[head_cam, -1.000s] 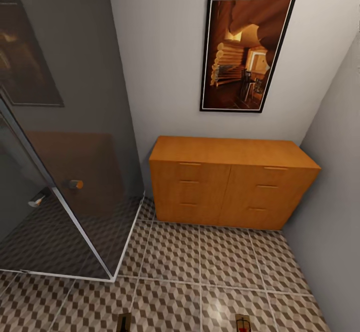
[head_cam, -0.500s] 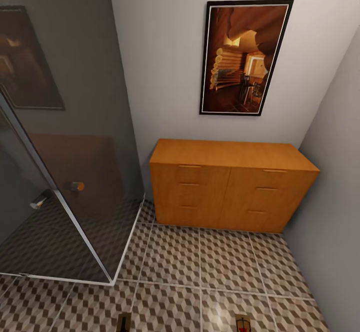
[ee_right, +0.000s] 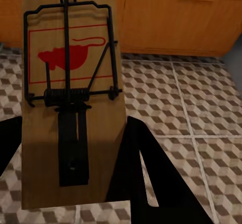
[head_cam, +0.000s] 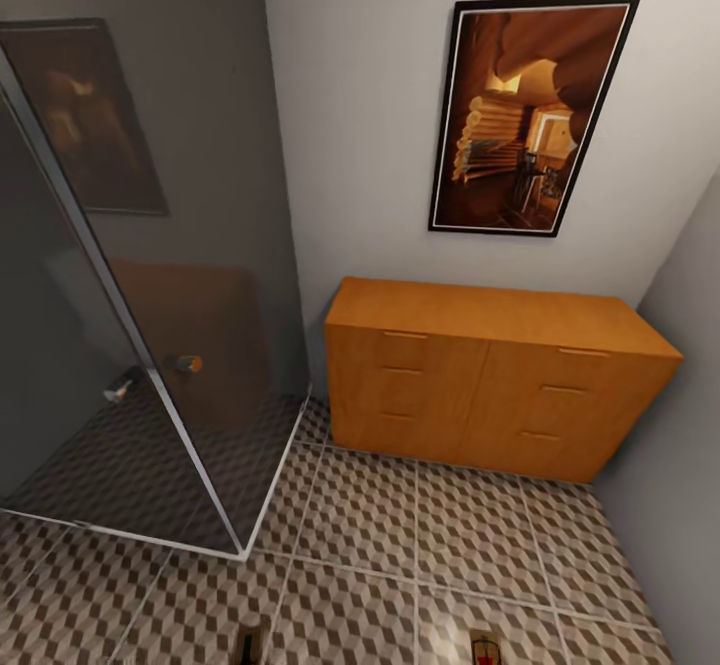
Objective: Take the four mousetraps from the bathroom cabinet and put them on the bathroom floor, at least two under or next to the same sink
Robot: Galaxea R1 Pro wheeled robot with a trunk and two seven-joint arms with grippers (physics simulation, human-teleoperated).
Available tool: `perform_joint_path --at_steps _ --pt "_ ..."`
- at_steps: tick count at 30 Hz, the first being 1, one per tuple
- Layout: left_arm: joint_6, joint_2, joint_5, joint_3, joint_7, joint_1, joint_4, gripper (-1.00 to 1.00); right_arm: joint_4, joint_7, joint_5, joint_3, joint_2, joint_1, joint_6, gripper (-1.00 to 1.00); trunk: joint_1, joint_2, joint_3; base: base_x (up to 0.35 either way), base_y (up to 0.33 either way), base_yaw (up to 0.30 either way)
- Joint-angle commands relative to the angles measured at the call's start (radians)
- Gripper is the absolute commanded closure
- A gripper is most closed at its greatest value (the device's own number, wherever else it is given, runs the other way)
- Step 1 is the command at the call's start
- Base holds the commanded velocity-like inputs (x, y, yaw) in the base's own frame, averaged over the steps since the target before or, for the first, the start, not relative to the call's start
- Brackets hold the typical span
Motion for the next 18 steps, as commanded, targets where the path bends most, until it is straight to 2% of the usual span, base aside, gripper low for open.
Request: perform_joint_path --at_steps 1,18 --pt "-0.006 -0.001 0.005 -0.009 0.004 -0.002 0.004 1.0 0.0 0.003 -0.012 0.009 0.0 -0.001 -0.004 1.0 0.0 -0.002 -0.002 0.0 0.0 0.28" --pt "-0.005 -0.001 0.005 -0.009 0.004 -0.002 0.004 1.0 0.001 0.002 -0.012 0.009 0.0 -0.001 -0.004 1.0 0.0 -0.002 -0.002 0.0 0.0 0.283"
